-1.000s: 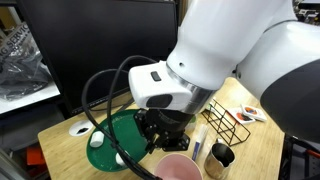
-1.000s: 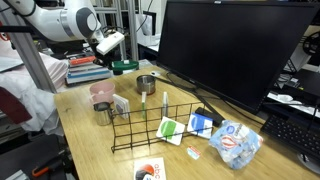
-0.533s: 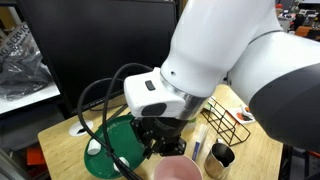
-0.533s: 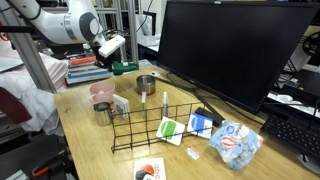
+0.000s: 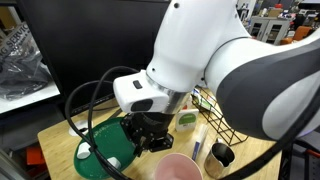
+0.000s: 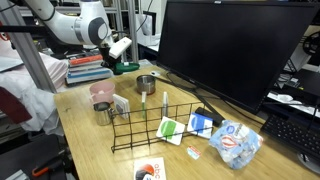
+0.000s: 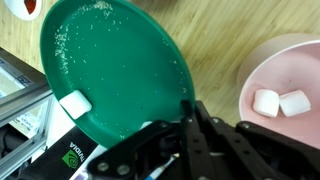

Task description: Move the green plate to the left

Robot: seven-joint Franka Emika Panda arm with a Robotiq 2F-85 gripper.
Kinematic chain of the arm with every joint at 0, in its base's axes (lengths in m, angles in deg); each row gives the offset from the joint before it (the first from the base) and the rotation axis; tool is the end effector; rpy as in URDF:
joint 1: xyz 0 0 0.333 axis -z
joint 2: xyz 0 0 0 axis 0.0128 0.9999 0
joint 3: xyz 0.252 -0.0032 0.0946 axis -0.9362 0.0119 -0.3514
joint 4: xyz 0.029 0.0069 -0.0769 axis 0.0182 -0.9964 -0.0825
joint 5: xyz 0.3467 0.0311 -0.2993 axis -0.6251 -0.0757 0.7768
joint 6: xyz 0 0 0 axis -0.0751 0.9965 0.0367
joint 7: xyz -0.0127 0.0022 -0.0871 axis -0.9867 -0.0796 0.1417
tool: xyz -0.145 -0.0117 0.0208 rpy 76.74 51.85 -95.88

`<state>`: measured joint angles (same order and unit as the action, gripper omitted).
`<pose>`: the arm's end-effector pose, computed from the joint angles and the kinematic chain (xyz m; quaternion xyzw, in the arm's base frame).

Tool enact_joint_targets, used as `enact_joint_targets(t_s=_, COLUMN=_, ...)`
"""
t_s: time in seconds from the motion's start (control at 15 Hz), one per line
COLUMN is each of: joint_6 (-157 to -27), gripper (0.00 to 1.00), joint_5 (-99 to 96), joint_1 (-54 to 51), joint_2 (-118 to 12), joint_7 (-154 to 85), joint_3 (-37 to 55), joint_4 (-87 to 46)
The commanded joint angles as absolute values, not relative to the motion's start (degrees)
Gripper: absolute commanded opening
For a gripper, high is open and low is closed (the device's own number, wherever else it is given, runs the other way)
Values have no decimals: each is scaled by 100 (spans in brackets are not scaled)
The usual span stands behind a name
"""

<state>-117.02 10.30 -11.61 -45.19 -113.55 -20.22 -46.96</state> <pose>0.5199 0.4031 0.1456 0.4979 0.8496 0.1700 0.0359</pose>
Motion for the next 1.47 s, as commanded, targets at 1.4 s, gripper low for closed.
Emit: enact_joint_targets(t_s=1.4, joint_6=-11460, gripper=2, joint_5=288, joint_1=-615, joint_2=-3571, joint_7=-13445, joint_3=-2716, joint_4=-3912)
